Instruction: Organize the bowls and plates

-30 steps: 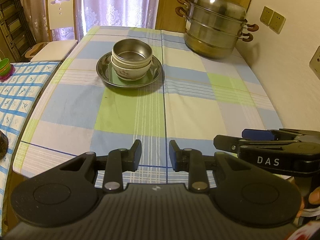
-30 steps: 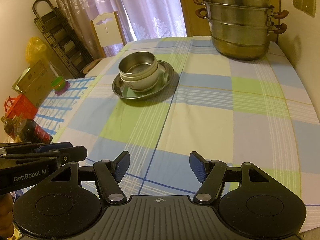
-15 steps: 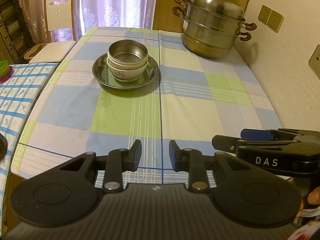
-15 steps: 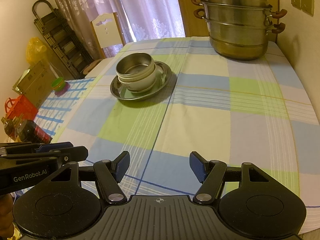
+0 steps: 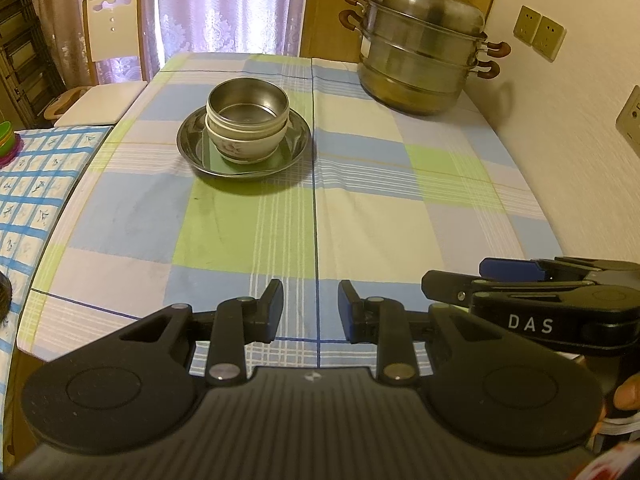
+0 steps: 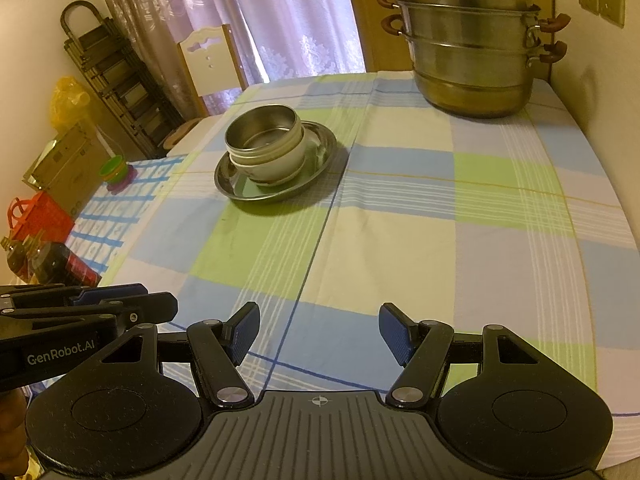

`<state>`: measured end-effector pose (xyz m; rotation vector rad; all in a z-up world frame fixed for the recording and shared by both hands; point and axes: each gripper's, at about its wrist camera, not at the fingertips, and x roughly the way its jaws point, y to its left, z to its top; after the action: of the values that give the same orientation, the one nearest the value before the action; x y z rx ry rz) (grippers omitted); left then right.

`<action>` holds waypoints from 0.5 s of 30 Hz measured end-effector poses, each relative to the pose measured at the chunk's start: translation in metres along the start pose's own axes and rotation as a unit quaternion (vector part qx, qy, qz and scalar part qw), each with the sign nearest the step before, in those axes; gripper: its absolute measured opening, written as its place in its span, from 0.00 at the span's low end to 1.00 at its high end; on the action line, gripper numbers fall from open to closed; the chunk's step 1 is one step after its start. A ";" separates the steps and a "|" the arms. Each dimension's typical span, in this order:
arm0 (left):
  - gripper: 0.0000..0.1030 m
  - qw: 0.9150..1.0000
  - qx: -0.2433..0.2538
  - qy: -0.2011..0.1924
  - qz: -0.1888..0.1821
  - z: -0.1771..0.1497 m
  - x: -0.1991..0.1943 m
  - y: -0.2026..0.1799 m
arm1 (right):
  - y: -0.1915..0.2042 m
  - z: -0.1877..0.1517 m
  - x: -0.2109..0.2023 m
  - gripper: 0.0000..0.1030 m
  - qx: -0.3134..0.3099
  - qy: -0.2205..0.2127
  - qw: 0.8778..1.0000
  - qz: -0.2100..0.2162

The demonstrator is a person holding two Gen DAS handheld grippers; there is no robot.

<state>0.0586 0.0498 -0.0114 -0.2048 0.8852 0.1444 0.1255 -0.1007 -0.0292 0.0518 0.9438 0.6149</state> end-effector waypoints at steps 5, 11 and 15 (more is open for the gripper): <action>0.25 1.000 0.002 0.001 -0.001 0.000 0.002 0.000 | -0.002 0.001 0.002 0.64 0.001 0.001 1.000 0.000; 0.25 1.000 0.001 0.001 -0.001 0.000 0.002 0.000 | -0.002 0.001 0.002 0.64 0.001 0.001 1.000 0.000; 0.25 1.000 0.001 0.001 -0.001 0.000 0.002 0.000 | -0.003 0.001 0.002 0.64 0.001 0.002 1.000 -0.001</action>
<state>0.0600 0.0498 -0.0127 -0.2038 0.8879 0.1421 0.1283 -0.1017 -0.0311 0.0526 0.9479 0.6128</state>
